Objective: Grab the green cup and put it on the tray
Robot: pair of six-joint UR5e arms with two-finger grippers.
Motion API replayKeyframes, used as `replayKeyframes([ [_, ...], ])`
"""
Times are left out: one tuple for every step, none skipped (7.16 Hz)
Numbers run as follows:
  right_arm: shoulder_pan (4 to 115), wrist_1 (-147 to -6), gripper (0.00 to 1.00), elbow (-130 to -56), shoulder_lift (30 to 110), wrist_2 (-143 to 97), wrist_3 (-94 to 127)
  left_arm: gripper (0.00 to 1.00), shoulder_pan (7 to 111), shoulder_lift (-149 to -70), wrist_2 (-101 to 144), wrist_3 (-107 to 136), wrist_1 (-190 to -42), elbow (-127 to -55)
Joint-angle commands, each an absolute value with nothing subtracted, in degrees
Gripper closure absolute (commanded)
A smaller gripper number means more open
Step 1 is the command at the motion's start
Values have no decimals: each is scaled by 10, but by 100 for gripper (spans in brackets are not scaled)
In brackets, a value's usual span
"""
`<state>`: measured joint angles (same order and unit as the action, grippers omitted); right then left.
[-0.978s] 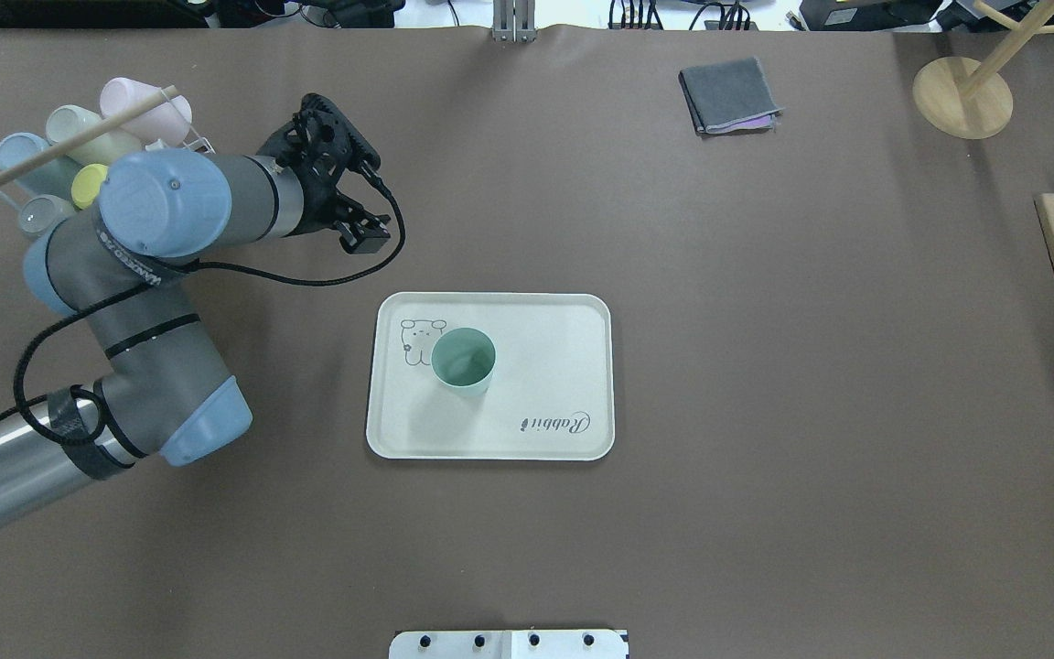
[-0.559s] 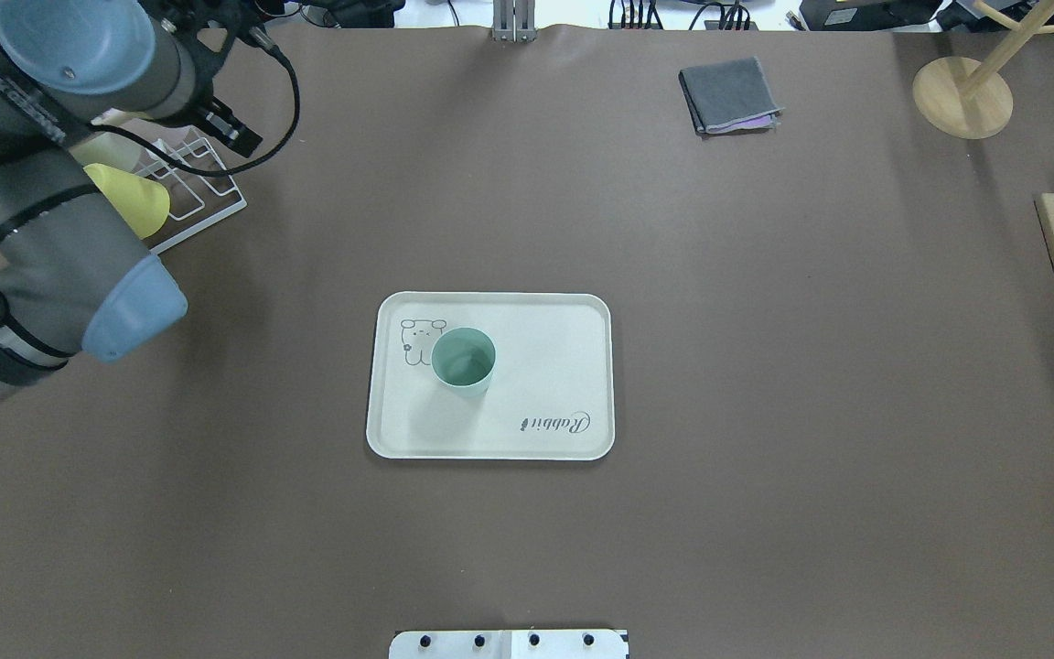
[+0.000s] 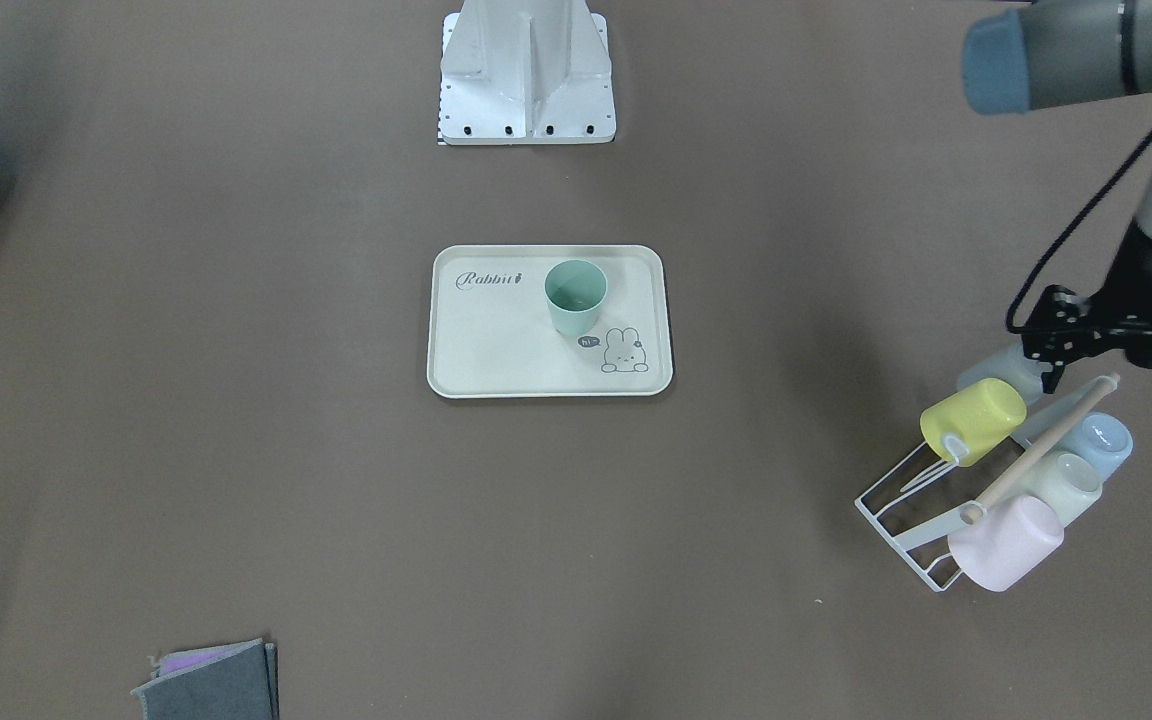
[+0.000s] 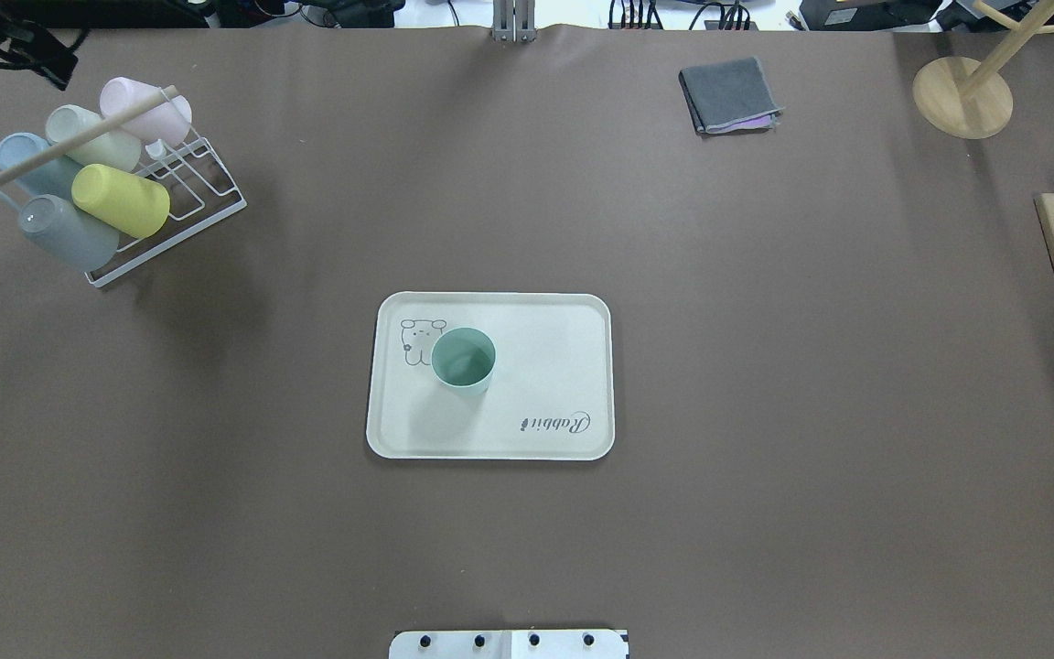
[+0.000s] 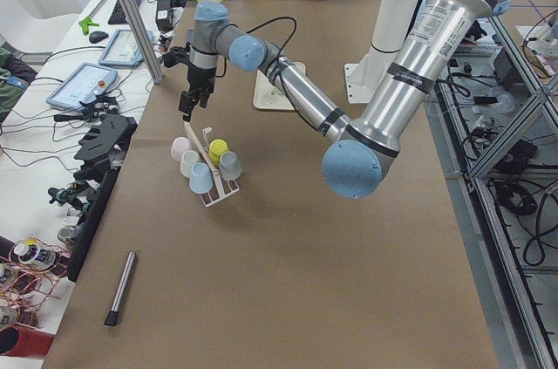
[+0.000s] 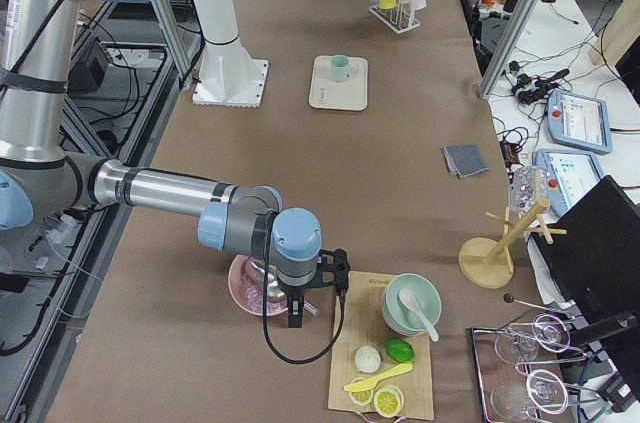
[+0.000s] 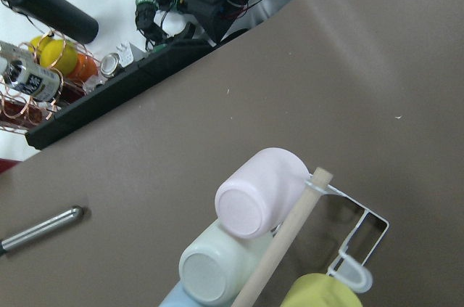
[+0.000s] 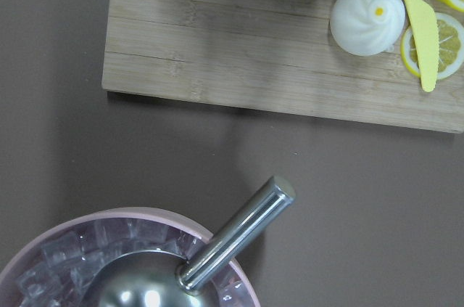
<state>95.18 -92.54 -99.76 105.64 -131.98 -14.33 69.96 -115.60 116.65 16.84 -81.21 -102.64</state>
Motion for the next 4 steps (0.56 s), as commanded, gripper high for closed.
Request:
replayKeyframes([
  [952, -927, 0, -998, 1056, -1320, -143, 1, 768, -1091, 1323, 167, -826, -1017],
  [952, -928, 0, -998, 1056, -1320, -143, 1, 774, -1059, 1331, 166, -830, -1020],
  [952, -929, 0, -998, 1056, -1320, -143, 1, 800, -1026, 1332, 164, -840, -1024],
  [952, -929, 0, -998, 1056, -1321, -143, 1, 821, -987, 1340, 141, -853, -1024],
])
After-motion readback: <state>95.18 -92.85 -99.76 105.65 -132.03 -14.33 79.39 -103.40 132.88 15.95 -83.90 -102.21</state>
